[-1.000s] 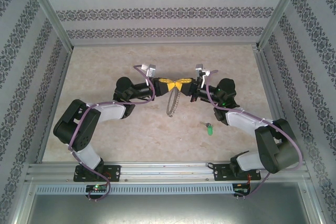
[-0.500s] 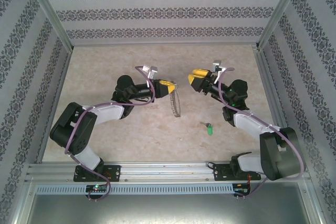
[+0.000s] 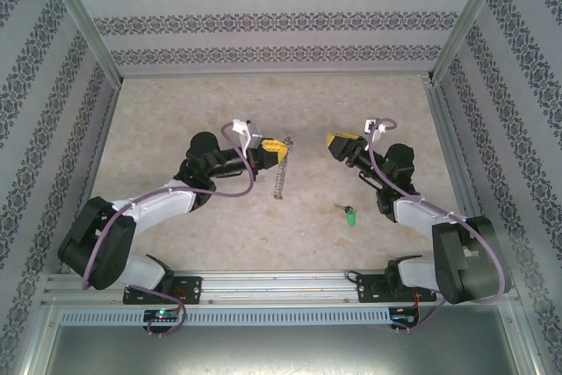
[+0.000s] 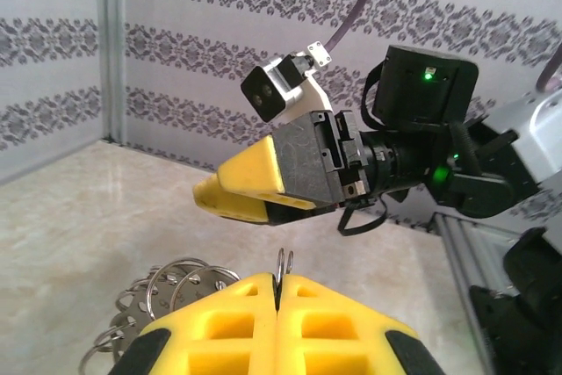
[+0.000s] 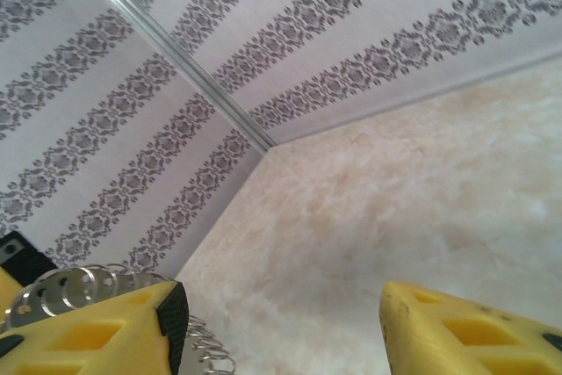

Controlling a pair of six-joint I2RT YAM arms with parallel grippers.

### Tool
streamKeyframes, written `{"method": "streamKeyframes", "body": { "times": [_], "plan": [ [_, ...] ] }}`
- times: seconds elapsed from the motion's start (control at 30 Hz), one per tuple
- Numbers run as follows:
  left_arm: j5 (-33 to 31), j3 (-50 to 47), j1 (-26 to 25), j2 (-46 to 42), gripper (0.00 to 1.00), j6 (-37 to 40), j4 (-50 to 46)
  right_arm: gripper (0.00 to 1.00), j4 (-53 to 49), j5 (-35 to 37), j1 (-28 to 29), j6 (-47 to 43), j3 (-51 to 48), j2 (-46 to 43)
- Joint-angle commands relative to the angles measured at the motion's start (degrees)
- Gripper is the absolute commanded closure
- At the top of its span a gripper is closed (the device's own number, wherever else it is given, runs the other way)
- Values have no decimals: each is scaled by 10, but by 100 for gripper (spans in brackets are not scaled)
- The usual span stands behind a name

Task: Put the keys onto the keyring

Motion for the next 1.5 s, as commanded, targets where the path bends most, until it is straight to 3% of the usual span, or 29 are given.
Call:
{"method": "streamKeyframes", "body": {
  "times": [0.0, 0.33, 0.47, 0.57, 0.77, 0.97, 1.17, 1.3, 1.37, 1.47],
  "plan": [
    [-54, -18, -14, -18, 100, 90, 51, 39, 0, 14, -6, -1, -13, 8],
    [-106, -43, -27, -29, 100, 146, 85, 35, -32, 26, -23, -19, -31, 11],
    [-108, -41, -28, -36, 100, 154, 66, 26, -63, 49, -35, -20, -32, 5],
    [-115, -42, -28, -43, 100, 158, 51, 3, -107, 75, -41, -22, -30, -6],
    [-122, -50, -28, -56, 100, 156, 45, 2, -262, 138, -41, -55, -6, -48],
    [-127, -54, -28, -55, 100, 154, 53, 2, -464, 305, -12, -106, 40, -115],
    [-131, -60, -28, -47, 100, 148, 82, 2, -629, 601, 66, -109, 87, -157],
    [-128, -61, -29, -43, 100, 144, 99, 2, -730, 782, 110, -76, 134, -140],
    [-128, -61, -28, -42, 100, 141, 106, 2, -755, 829, 122, -78, 150, -130],
    [-126, -61, -28, -44, 100, 138, 111, 2, -791, 826, 124, -79, 170, -125]
  ]
}}
